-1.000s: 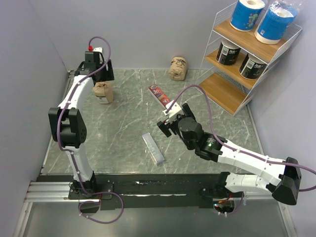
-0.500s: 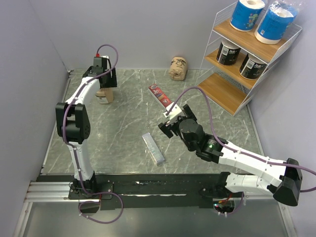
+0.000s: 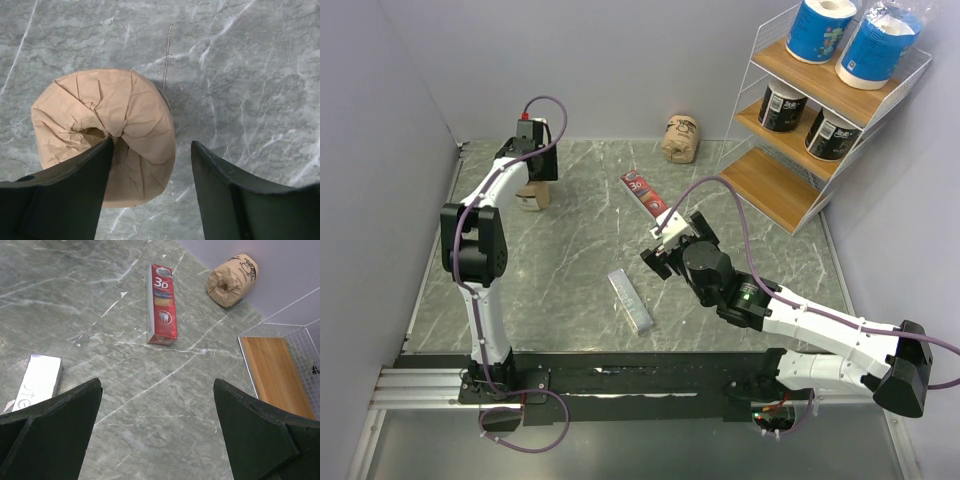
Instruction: Place and organize the paper towels onto the shelf
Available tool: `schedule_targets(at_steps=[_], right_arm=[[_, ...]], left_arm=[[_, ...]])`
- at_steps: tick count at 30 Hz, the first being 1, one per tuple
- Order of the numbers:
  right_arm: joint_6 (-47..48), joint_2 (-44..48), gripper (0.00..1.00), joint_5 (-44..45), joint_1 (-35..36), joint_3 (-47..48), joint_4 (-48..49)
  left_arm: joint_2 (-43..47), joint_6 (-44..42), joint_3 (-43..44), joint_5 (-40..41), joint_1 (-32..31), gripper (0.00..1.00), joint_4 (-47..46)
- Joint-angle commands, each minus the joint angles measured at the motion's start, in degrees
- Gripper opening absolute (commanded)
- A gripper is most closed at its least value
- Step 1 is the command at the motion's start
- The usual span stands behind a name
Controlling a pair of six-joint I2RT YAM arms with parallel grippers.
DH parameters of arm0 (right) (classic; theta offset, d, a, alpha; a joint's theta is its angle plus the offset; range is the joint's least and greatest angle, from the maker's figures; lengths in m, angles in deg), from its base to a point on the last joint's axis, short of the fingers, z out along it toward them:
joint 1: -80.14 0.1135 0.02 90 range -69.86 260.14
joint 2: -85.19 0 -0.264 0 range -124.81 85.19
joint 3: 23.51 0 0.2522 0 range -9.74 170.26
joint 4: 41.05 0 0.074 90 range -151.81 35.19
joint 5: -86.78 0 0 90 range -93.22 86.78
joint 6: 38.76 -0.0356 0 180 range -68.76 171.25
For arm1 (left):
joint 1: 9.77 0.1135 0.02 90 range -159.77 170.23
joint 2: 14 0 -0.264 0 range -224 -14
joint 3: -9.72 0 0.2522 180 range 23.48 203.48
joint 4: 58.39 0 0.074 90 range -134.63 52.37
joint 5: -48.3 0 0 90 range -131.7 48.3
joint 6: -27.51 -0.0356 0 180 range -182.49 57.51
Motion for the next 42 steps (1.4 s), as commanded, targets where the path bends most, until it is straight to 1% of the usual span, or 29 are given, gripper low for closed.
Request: schedule_targets(at_steps=[1,3,4,7,9,13,15,16,17,19,20,21,23,24,25,27,28,29,30,31,32,33,34,35,36,37,38,40,42], right_arm=[[0.6,-0.1,0.99,1.4,0.6,0.1,2.6],[0.8,-0.3,0.99,1.3,0.5,0.4,2.6],[0.8,-0.4,1.00,1.3,0.5,0.5,2.6],[0.2,-0.3,1.00,1.1,0.4,0.9,2.6],[-0.5,-0.4,1.00,1.0,0.4,1.1,2.8],[-3.0,-0.9,1.00,0.1,0.1,1.9,1.9],[-5.3,-0.7,1.00,-2.5,-1.4,2.8,0.7],[-8.2,-0.2,1.00,-4.1,-2.4,3.2,-0.1],[-9.8,0.2,1.00,-8.0,-4.7,3.9,-1.2],[-15.4,1.2,1.00,-10.7,-7.5,5.1,-3.4],[-18.0,1.4,1.00,-12.3,-8.7,7.1,-6.6],[-19.7,1.9,1.00,-14.9,-11.1,8.0,-7.7],[-23.1,3.4,0.99,-16.8,-12.4,9.5,-8.6],[-23.7,4.0,1.00,-17.9,-12.8,9.2,-7.6],[-24.6,5.5,1.00,-18.3,-12.9,8.9,-6.5],[-26.0,7.1,0.99,-19.3,-13.2,6.5,-2.6],[-28.0,8.1,1.00,-20.2,-14.2,4.6,-1.4],[-29.7,8.4,1.00,-20.8,-14.7,4.0,-0.5],[-31.9,8.3,1.00,-21.0,-15.7,4.0,-1.5],[-36.2,7.2,0.99,-23.7,-17.5,5.4,-2.7],[-37.4,6.5,0.99,-25.5,-18.2,6.2,-3.4],[-38.6,5.4,0.99,-27.0,-18.5,6.8,-3.5],[-40.5,5.0,1.00,-30.8,-18.7,7.3,-1.4],[-41.6,4.8,1.00,-32.4,-18.9,6.8,0.6],[-42.8,4.8,1.00,-34.8,-19.2,6.2,2.8],[-46.1,4.9,0.99,-36.4,-19.5,4.5,8.0],[-47.9,5.0,0.99,-39.0,-20.0,3.5,10.1],[-53.3,5.3,0.97,-40.7,-20.7,0.8,14.3],[-56.4,5.5,0.93,-42.1,-21.1,-1.4,21.0]], left_arm=[[-1.3,-1.1,2.4,0.6,-0.8,0.64,0.0],[-1.1,-1.2,2.1,0.8,-1.1,0.59,0.0],[-1.1,-1.2,2.0,0.8,-1.2,0.55,0.0],[-0.6,-0.8,2.0,0.4,-1.5,0.48,0.5],[-0.7,-0.5,2.5,-0.1,-1.5,0.47,1.6],[0.1,1.9,3.7,0.2,-1.8,0.40,4.8],[1.4,3.3,4.1,-2.8,-2.0,0.37,6.0],[3.5,4.7,3.9,-4.4,-2.0,0.36,6.3],[4.8,5.8,3.5,-6.4,-1.9,0.34,6.3],[9.0,8.8,1.7,-13.0,-1.7,0.33,5.5],[10.4,9.8,0.8,-15.6,-1.6,0.33,4.1],[11.8,10.8,-1.0,-21.4,-1.5,0.33,3.4],[15.8,14.0,-3.4,-26.1,-1.5,0.34,1.6],[17.0,15.3,-6.1,-28.5,-1.5,0.35,-0.8],[19.4,17.5,-7.5,-32.8,-1.6,0.35,-2.3],[21.4,19.9,-11.1,-37.4,-1.5,0.35,-5.8],[23.5,22.4,-12.5,-42.3,-1.5,0.35,-7.5],[24.7,24.0,-13.9,-44.5,-1.6,0.35,-9.2],[25.8,25.6,-17.0,-46.7,-1.6,0.35,-13.6],[28.2,29.3,-18.6,-51.5,-1.6,0.36,-15.8],[29.4,31.4,-22.3,-53.1,-1.6,0.36,-18.7],[30.8,33.6,-24.2,-55.0,-1.6,0.37,-24.2],[33.2,38.3,-26.3,-56.5,-1.7,0.38,-27.7],[34.3,41.1,-28.5,-59.6,-1.9,0.38,-31.9],[35.3,43.7,-32.3,-60.8,-2.2,0.38,-35.2],[37.0,48.2,-33.9,-61.7,-2.4,0.39,-40.9],[37.8,49.9,-36.4,-63.1,-2.7,0.39,-42.7],[39.7,53.2,-38.2,-63.5,-3.4,0.39,-46.7],[40.7,55.1,-40.3,-64.3,-3.9,0.39,-48.9]])
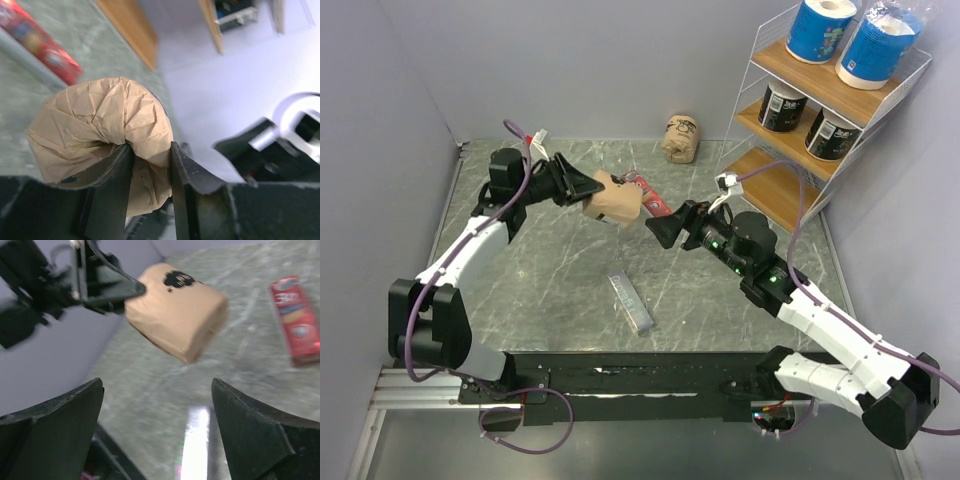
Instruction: Place and organize the paper towels onto the shelf
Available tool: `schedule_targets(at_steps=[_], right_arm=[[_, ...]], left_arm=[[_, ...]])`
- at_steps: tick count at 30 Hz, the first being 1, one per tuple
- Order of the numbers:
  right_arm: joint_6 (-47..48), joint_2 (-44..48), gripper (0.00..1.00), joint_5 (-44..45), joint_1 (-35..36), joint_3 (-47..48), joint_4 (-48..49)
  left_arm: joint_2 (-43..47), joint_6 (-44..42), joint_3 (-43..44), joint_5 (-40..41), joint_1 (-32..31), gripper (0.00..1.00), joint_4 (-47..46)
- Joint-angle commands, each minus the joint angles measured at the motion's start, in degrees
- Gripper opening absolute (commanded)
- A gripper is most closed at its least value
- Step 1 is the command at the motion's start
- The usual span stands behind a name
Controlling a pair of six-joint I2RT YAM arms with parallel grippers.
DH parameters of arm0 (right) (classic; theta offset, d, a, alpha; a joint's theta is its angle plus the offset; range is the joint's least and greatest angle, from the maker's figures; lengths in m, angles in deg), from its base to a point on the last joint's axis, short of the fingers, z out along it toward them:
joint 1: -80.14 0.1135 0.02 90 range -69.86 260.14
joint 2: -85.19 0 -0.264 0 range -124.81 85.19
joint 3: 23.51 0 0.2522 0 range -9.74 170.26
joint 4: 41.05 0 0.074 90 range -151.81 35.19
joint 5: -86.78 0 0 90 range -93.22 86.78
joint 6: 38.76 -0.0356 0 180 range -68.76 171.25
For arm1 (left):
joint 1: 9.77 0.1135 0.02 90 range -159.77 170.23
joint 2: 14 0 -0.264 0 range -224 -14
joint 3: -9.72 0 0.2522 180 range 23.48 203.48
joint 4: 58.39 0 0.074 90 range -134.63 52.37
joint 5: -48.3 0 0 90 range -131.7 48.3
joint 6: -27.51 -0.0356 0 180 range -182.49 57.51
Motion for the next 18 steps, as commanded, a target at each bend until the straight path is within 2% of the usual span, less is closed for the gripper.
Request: schedule_targets(at_steps=[1,2,5,7,12,18], right_arm=[[-14.1,1.0,0.92,-7.5,-1.5,-5.7,17.5],[-15.5,0.8,0.89,-8.3,-2.0,-6.5,21.1],[-19.6,-0.5,0.86,-10.1,-2.9,-8.1,24.2],[-20.8,-1.0,0.86,-11.3,-3.0,-9.2,26.2],[-22.4,-1.1,0.86,-12.8,-3.3,-10.6,31.1],[-23.0,-1.2,0.85,-12.4,-3.3,-10.7,30.3]], left_arm=[[5.6,13.4,-3.0,-7.4,-1.2,0.39,-17.7],[6.0,15.1,-5.0,-7.7,-1.4,0.39,-22.2],[7.3,21.2,-8.2,-8.9,-2.0,0.40,-29.4],[8.0,23.8,-9.1,-9.2,-2.3,0.41,-31.7],[9.5,23.2,-9.8,-8.3,-4.1,0.40,-30.5],[10.9,25.7,-11.7,-7.3,-5.1,0.42,-33.5]])
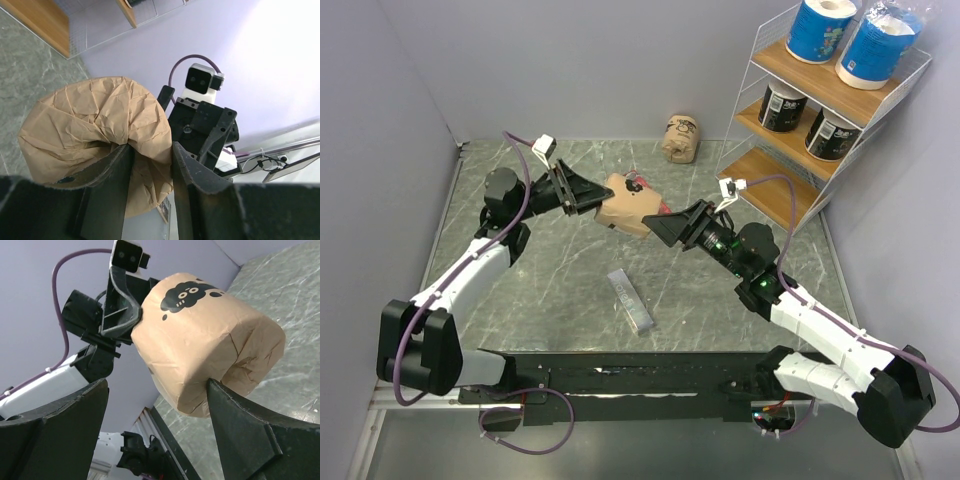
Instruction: Place and organize the paper towels onto the shelf
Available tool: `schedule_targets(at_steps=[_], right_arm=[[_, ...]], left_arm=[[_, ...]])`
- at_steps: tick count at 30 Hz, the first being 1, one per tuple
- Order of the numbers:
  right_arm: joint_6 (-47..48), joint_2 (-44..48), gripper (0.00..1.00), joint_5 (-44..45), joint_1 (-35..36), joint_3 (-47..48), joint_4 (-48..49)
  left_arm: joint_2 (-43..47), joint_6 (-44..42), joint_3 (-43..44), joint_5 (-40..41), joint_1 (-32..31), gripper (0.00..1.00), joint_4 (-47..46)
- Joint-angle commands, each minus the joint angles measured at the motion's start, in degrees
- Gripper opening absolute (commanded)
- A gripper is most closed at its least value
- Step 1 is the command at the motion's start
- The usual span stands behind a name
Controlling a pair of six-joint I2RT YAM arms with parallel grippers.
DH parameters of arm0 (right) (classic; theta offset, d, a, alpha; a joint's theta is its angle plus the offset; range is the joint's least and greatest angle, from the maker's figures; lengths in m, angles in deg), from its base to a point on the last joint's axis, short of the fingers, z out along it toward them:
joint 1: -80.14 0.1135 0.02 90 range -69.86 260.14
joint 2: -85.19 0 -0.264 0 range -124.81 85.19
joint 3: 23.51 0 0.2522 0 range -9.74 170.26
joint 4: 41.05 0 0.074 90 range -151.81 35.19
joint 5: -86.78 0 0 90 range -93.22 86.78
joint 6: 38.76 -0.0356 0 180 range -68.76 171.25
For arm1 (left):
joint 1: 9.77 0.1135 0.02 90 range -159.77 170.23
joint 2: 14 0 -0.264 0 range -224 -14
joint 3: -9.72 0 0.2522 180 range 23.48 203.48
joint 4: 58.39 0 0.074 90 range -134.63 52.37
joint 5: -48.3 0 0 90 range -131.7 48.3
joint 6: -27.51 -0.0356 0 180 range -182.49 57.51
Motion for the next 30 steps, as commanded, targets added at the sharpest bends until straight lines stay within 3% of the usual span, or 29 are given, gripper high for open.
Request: schedule_targets(at_steps=[1,14,20,21,22,23,25,27,29,30], right_arm=[[-1.8,0.1,0.86,-0.2,-0.4,-0.4,4.1],[-2.4,2.5,0.90,4.6,-0.5,-1.1,-2.5],[-2.7,1.5,0.91,4.1,-0.4,-1.6,-1.1],[-2.8,1.5,0.91,4.8,-0.4,-1.7,-2.0],[-2.6,1.9,0.91,5.6,-0.4,-1.8,-2.6],[-2.5,2.2,0.91,6.4,-0.5,-2.2,-3.5],[-2.4,2.6,0.91,8.4,-0.4,-3.1,-3.8],[-1.5,2.2,0.91,8.8,-0.5,-4.4,-2.6],[-0.7,0.5,0.90,8.1,-0.6,-4.7,-1.0],[-0.3,-0.2,0.90,8.1,-0.6,-4.5,-0.9]], left_arm=[[3.1,2.8,-0.4,-0.1,-0.9,0.41,-6.6],[4.2,-1.2,2.0,1.5,-1.5,0.41,-0.8],[3.8,-2.6,1.5,2.1,-1.6,0.41,-0.7],[3.7,-3.9,1.7,3.3,-1.6,0.41,2.7],[3.5,-5.9,1.9,4.3,-1.6,0.43,5.5],[3.5,-10.6,2.1,5.8,-1.6,0.50,9.3],[3.3,-14.1,0.8,11.1,-1.8,0.53,16.8],[2.0,-14.7,-3.7,12.4,-1.7,0.57,16.1],[-1.5,-15.0,-5.7,13.5,-1.9,0.71,14.2],[-3.0,-15.9,-6.3,13.6,-1.9,0.74,14.0]])
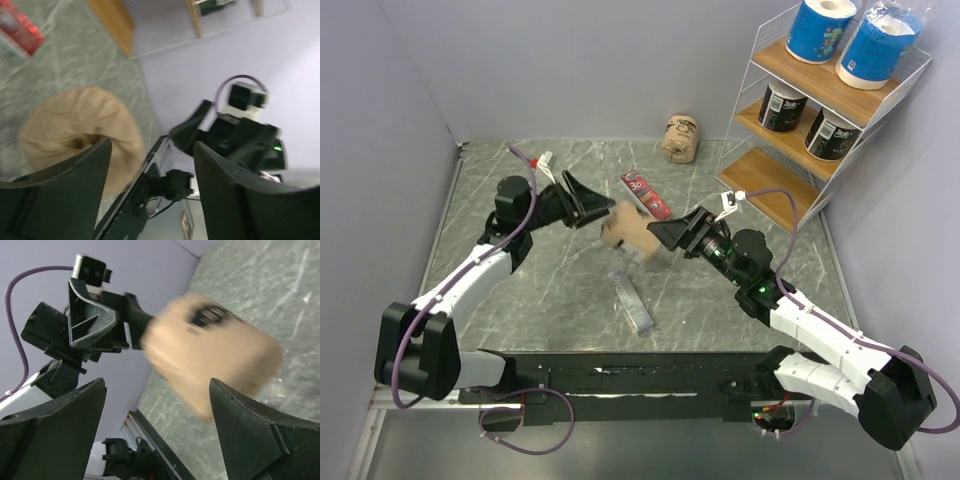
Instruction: Place and organize the paper towels onto the shelf
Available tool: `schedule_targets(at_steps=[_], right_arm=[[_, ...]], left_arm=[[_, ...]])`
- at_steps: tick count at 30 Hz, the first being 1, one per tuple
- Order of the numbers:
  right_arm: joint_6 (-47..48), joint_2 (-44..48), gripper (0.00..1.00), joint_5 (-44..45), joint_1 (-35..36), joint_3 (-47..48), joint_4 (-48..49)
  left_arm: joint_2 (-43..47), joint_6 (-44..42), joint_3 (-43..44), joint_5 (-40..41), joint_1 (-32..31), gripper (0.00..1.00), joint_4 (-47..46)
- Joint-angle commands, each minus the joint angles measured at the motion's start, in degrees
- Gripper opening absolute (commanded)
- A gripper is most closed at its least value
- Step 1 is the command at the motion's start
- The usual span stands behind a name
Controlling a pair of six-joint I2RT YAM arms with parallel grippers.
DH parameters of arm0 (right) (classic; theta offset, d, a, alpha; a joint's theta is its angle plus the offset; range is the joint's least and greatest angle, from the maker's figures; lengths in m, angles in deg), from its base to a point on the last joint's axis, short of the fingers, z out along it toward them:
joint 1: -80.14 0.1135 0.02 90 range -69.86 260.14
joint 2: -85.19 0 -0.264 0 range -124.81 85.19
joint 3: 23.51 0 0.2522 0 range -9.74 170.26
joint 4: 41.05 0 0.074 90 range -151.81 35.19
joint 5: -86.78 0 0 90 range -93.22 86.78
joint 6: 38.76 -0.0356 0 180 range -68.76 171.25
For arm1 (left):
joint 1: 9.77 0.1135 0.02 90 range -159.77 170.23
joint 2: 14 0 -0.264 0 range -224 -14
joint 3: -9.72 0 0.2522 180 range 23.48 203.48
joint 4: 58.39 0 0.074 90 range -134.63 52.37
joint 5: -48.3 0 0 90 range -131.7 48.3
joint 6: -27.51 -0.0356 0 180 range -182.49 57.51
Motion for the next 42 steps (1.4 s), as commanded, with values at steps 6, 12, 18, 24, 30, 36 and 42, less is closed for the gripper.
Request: schedule_targets(at_steps=[6,12,18,24,30,36,42], right_arm=[[6.8,-5.8,0.88,1.6,-0.7,2.0,-2.5],[6.9,-4.7,0.87,-0.1,-1.6,-4.0,1.0],[11.8,-13.8,0.86,-7.7,-2.9,1.7,1.0],[10.5,-17.5,0.82,-9.5,-4.2,-1.1,5.9],[10.3,-14.6,0.86,-7.4,-5.4,-4.9,5.2],[5.3,-13.6,0.85,-7.1,-5.6,-10.6,9.7],[1.6,-17.1,0.84,-7.5,-5.6,-13.4,15.4]], left_arm=[[-13.2,-21.1,7.6,20.4,-0.3,0.80,23.0],[-12.6,-28.1,12.0,26.8,-0.3,0.81,31.1],[-11.9,-28.5,10.7,30.2,-0.3,0.80,33.7],[-12.4,-30.0,11.4,27.1,-0.3,0.80,33.8],[-11.8,-31.2,9.3,17.1,-1.2,0.79,29.4],[-13.1,-31.1,7.7,17.2,-3.4,0.76,27.8],[-16.8,-30.2,8.4,17.2,-4.8,0.72,27.1]])
